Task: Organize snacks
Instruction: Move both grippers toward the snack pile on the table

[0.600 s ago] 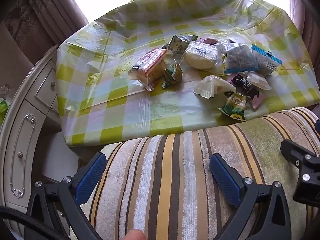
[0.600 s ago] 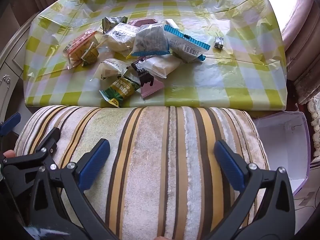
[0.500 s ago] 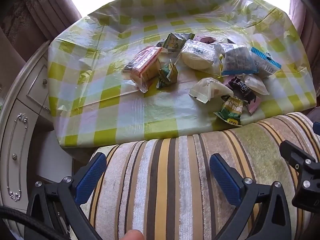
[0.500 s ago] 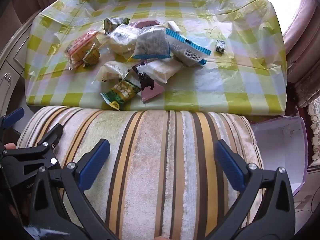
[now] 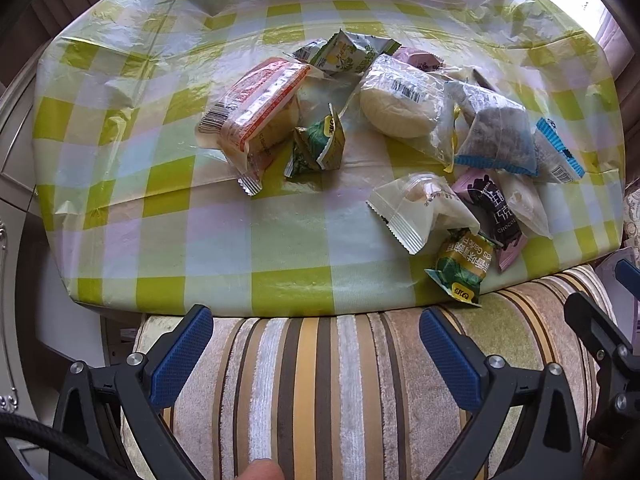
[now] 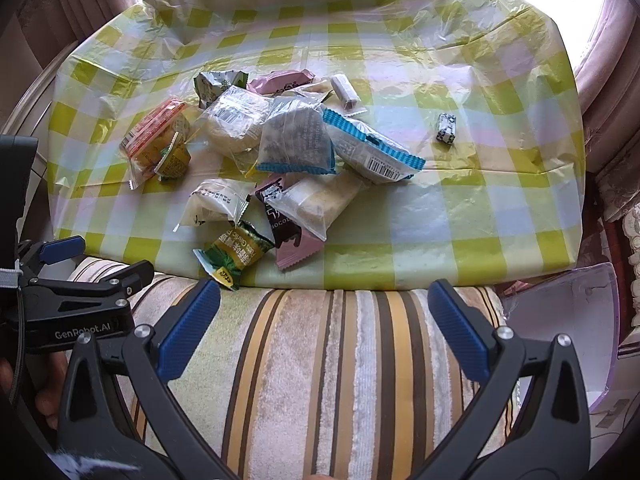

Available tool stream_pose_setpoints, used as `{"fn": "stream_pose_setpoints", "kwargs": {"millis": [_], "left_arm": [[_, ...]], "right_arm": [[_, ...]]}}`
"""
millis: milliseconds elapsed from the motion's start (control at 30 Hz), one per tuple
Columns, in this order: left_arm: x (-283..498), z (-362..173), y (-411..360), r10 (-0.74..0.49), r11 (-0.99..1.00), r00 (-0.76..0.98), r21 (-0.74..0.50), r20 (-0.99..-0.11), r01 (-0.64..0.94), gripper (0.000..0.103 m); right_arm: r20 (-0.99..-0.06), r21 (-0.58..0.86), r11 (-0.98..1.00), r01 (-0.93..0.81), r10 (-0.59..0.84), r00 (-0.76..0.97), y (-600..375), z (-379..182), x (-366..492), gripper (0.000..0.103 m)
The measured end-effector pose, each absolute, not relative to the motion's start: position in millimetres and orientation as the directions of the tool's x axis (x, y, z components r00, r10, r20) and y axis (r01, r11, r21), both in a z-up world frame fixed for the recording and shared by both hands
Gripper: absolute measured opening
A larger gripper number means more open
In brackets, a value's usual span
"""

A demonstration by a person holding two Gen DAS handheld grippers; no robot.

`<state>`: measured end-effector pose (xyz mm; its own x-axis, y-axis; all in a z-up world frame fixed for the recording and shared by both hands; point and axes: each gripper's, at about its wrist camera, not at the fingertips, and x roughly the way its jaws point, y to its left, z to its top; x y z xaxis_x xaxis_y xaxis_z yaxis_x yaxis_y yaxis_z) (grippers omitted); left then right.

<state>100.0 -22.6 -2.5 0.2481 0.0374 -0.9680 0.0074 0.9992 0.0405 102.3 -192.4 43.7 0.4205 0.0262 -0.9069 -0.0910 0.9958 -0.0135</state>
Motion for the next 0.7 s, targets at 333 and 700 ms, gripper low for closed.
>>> {"fn": "stream_pose_setpoints", "kwargs": {"millis": [333,700], "left_arm": [[116.4,-18.4,-13.6,-0.079,0.997,0.193,-0.082,-0.978,-0.006,0.103],[141.6,-23.9,6.6,-0.134,0.99,0.256,-0.142,-0.957,-0.012,0.103]], "right_arm": [[-0.918,0.041,0.996,-0.083,0.07,0.391,-199.1,36.0,122.2,0.103],[-0.912,0.04,0.997,-0.067,0.064,0.404,-199.7,33.4,136.1,0.103]]}}
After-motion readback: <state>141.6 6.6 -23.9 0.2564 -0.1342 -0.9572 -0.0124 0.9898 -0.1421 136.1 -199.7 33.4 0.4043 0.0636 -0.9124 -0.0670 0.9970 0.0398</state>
